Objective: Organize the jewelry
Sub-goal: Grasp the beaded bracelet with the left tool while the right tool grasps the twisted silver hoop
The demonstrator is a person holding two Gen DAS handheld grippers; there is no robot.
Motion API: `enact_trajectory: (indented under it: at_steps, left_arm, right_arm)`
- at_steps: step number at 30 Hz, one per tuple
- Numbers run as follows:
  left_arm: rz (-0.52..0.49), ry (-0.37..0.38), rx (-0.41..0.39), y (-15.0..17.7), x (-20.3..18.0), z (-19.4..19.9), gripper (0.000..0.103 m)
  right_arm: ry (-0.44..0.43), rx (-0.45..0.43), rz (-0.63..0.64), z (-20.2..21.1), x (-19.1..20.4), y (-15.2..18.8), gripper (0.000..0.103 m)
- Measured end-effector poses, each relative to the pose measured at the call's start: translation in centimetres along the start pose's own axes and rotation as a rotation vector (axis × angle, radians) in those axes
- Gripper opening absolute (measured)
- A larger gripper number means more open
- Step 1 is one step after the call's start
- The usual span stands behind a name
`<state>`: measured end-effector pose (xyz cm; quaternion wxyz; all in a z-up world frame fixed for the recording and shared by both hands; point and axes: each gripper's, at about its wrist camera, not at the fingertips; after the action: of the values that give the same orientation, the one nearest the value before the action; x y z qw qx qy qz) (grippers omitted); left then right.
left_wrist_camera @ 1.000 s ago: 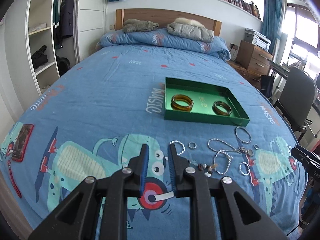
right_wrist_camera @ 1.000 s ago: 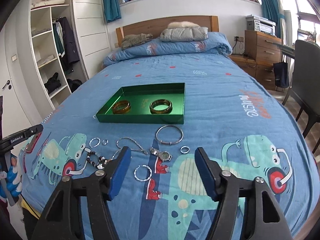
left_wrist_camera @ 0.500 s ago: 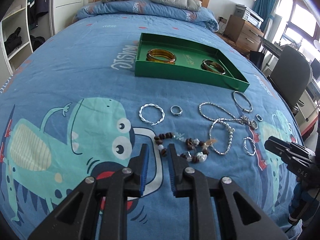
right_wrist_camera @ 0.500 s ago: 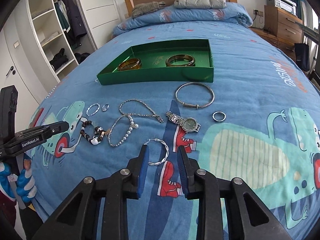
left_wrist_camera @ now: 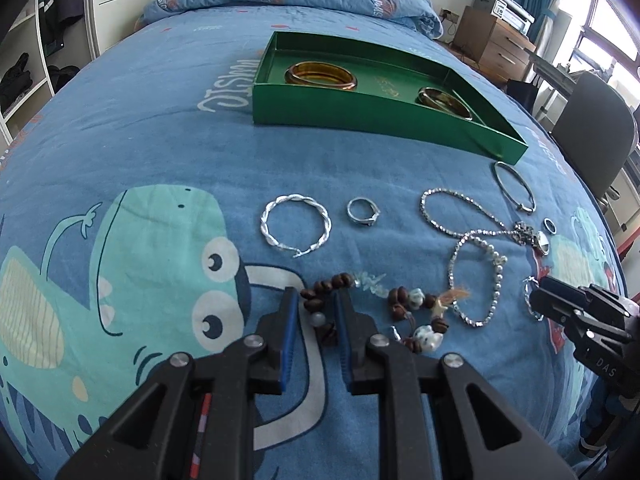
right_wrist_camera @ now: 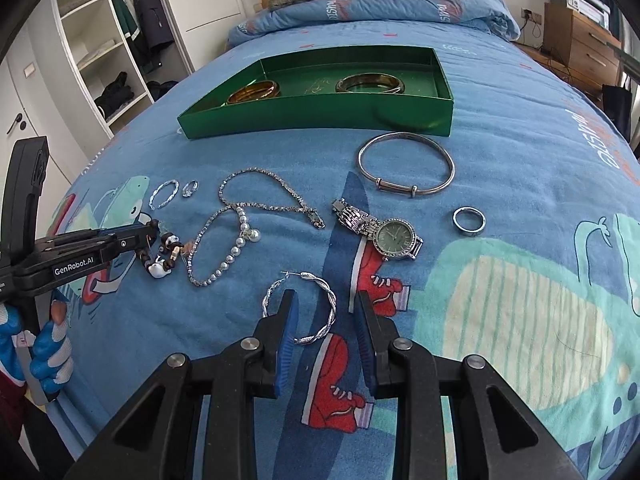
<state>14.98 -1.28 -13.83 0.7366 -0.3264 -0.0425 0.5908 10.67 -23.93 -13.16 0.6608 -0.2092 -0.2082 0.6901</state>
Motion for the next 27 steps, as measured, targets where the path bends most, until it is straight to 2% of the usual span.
enact_trajectory:
  at_steps: [7, 15, 16, 27]
  left_arm:
    - [-0.007, 0.008, 0.003, 0.2, 0.1, -0.2, 0.017]
    - [-0.054, -0.047, -0.002, 0.8, -1.1, -0.4, 0.013]
    - [-0.051, -0.047, -0.003, 0.8, -1.1, -0.3, 0.010]
    - [-0.093, -0.095, -0.028, 2.4, -3.6, 2.3, 0.009]
  right_arm:
    - [0.042, 0.005, 0.031, -0.6, 0.3, -0.3, 0.019]
    - [0.065, 0.002, 0.037, -0.9, 0.2, -0.3, 0.007]
    - [0.067, 0.000, 0.036, -0.8, 0.1, -0.3, 0.006]
    - [0.049, -0.027, -0.019, 1.8, -0.3, 0.7, 0.005]
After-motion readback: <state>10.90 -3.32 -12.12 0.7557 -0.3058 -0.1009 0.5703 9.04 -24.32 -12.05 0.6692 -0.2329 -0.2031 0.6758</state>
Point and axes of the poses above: each gripper's, at about its wrist camera, not at the fingertips, and z roughly against the way its jaws point, x to its left, y to its underside, and after that the axes turned 13 degrees about y, right-handed
